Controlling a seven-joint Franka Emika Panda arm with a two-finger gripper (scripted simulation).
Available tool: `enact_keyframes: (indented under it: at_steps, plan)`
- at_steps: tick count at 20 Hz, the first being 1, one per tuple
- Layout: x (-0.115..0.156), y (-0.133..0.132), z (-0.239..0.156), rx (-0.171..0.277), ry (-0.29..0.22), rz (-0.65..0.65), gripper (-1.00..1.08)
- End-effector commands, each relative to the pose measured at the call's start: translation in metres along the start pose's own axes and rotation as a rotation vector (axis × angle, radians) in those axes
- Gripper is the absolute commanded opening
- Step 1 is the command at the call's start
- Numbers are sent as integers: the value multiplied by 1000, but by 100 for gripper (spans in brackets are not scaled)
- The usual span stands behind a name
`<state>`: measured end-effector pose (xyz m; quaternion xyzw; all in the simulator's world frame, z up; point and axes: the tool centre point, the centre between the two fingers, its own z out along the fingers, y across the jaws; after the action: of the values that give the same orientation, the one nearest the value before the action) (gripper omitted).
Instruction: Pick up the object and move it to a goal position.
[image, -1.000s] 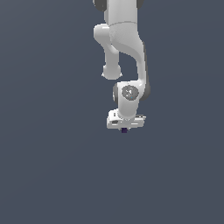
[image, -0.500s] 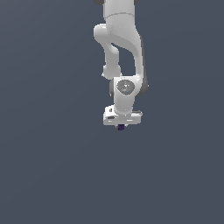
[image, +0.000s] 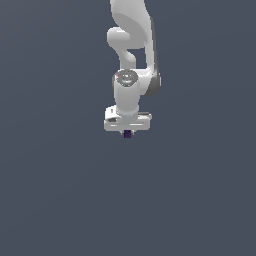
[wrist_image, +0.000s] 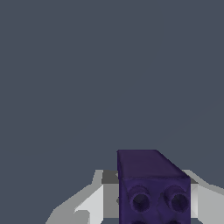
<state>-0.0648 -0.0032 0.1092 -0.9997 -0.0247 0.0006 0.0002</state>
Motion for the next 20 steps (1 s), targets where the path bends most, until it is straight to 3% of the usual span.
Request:
enact_keyframes:
  at_steps: [1,20]
  plan:
    - [-8,18,-22,1,1,0,-100]
    - [-69,162,-196,3,2,1,-100]
